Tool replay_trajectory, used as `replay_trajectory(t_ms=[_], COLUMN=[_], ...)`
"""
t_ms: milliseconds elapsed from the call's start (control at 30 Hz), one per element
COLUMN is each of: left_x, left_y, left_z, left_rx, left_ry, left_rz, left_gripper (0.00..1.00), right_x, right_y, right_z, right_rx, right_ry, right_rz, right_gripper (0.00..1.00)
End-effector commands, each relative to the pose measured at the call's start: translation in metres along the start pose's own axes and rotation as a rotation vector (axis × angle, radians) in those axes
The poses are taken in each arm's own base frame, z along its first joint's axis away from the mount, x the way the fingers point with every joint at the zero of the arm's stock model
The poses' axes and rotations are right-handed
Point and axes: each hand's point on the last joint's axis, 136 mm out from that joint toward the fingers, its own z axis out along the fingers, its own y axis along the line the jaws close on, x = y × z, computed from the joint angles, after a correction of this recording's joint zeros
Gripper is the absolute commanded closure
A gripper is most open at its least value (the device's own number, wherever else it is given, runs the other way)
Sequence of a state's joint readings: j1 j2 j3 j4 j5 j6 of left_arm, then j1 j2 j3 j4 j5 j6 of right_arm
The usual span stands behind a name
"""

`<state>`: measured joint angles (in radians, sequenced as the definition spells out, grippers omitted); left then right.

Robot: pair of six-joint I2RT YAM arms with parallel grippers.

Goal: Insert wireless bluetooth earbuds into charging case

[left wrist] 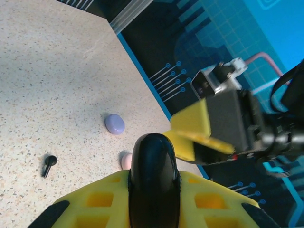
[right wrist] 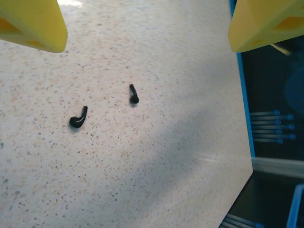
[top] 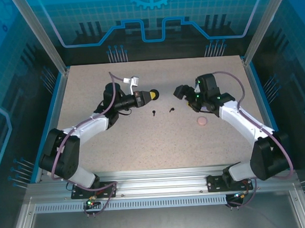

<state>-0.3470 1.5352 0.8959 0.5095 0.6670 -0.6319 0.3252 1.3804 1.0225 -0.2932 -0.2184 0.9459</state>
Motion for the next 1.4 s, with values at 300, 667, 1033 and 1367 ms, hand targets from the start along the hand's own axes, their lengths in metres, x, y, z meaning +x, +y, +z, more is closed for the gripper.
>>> replay_trajectory(t_ms=[300, 667, 1033, 1367], left_x=[-0.001, 0.002, -0.002, -0.002], left_y=[-0.050, -0.051, -0.062, -0.066], left_z=[-0.012, -0.013, -0.015, -0.019], left_rx=[0.148, 0.156, 0.188, 0.195], left_ry=[0.139, 0.152, 0.151, 0.148], left_rz=[0.087, 0.090, 0.103, 0.111], left_gripper=[1.00, 1.00, 1.00, 1.00], right_x=[0.037, 0.037, 0.023, 0.008], right_y=[0.086, 0.109, 0.083, 0.049], right_z=[-0.021, -0.012, 0.013, 0.027], right_rx=[-0.427, -0.436, -0.338, -0.268], right_ry=[0.040, 0.048, 0.035, 0.040], right_rz=[-0.506, -0.537, -0.474, -0.361], right_gripper=[0.14, 0.15, 0.21, 0.26])
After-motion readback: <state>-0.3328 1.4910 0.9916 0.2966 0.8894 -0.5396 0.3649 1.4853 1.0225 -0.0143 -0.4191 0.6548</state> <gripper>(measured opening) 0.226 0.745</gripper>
